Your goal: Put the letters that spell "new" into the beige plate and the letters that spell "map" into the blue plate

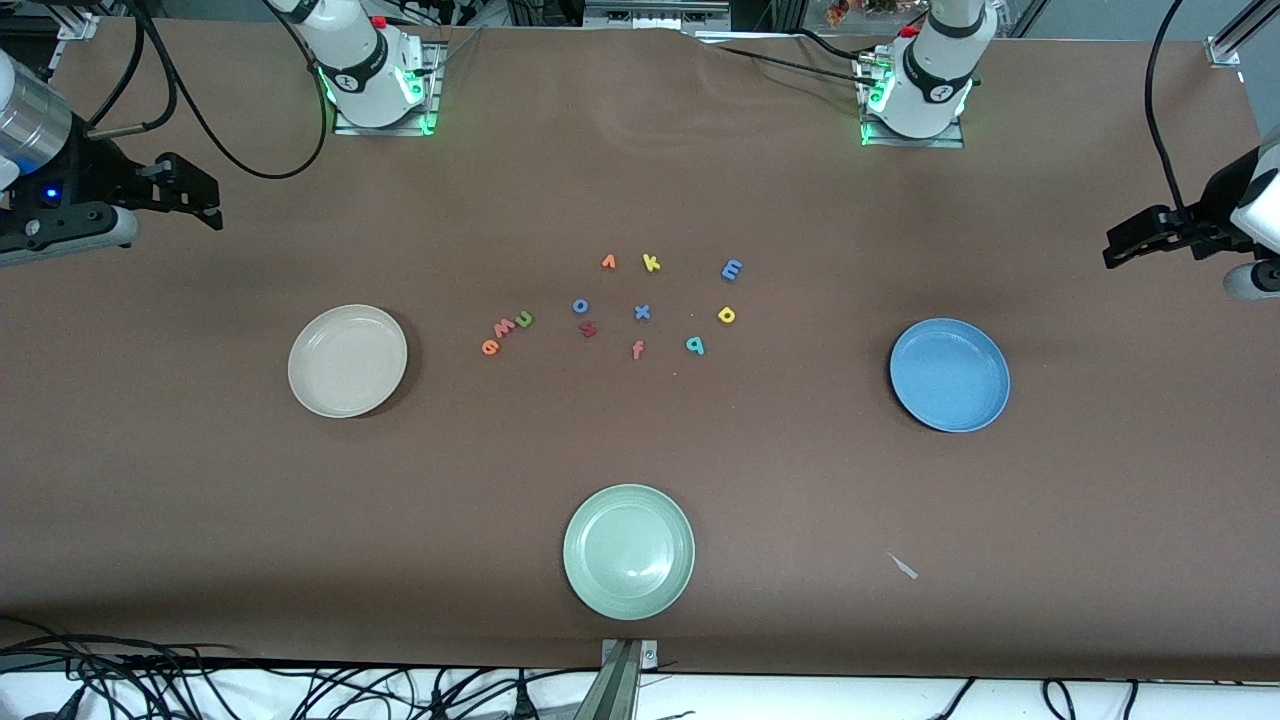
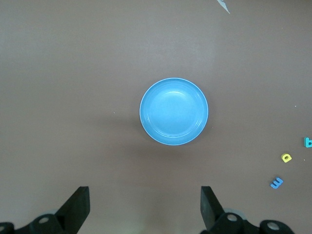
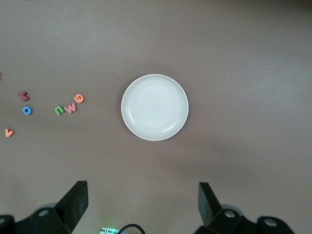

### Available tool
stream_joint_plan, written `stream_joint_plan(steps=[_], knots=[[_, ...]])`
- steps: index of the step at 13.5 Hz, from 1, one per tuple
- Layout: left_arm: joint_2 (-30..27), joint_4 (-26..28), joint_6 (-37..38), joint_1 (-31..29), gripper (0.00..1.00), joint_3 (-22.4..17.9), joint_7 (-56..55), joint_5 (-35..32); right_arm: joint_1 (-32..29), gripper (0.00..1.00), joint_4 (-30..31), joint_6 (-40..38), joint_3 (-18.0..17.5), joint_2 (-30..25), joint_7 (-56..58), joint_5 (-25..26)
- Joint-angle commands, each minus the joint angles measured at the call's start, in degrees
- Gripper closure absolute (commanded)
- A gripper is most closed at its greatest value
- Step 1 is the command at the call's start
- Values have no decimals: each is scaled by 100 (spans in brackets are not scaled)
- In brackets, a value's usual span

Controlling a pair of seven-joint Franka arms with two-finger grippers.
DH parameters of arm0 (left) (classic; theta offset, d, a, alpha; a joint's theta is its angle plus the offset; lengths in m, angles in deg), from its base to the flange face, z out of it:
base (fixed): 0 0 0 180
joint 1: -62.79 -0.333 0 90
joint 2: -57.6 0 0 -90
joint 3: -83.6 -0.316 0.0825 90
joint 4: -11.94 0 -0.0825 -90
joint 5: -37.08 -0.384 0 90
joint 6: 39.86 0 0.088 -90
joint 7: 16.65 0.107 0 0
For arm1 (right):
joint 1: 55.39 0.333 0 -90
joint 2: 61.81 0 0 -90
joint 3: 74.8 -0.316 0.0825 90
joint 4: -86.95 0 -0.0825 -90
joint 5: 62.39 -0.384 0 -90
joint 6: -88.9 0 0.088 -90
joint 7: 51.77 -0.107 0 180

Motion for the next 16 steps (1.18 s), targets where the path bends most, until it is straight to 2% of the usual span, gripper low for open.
stream_joint_plan(steps=[1, 13, 16], knots=[[-124, 75, 34, -16, 0, -19, 134, 128, -52, 0, -34, 8, -46, -16, -72, 81], [-45, 48, -19, 54, 0, 148, 125, 136, -87, 0, -61, 70, -2, 1, -98, 2], [-10, 48, -19, 63, 0, 156, 134, 145, -95, 0, -263, 70, -11, 27, -98, -6]])
